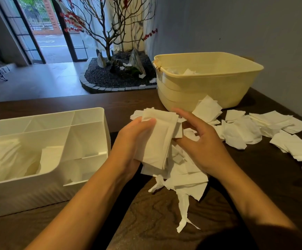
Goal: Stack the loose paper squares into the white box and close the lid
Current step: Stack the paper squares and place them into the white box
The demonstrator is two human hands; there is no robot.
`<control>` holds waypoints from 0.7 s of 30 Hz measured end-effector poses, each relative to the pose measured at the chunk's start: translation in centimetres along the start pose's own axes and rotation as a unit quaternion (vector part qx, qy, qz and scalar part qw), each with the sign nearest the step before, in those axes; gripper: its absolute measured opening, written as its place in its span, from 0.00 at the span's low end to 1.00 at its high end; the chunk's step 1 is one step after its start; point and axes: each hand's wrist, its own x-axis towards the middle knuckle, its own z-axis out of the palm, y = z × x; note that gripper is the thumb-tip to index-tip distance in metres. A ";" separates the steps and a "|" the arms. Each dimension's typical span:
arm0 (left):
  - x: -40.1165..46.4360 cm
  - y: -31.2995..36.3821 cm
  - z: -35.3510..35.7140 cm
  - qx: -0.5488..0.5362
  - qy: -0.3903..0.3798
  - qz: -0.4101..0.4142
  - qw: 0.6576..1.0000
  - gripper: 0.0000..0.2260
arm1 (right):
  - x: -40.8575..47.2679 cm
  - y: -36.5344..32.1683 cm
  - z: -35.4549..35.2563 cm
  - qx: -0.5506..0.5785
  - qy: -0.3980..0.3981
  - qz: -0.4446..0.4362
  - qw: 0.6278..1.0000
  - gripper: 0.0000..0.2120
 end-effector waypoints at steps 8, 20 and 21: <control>0.0 0.0 -0.1 -0.011 -0.011 0.023 1.000 0.11 | 0.5 -0.1 -0.6 0.086 0.056 0.144 0.984 0.09; 0.2 0.6 -0.9 -0.104 -0.050 0.072 0.991 0.09 | 0.4 -0.9 -0.8 0.153 0.025 0.224 0.962 0.14; 0.3 0.3 -0.8 -0.051 -0.051 0.076 0.995 0.11 | 0.3 -0.9 -0.9 0.163 0.014 0.225 0.960 0.13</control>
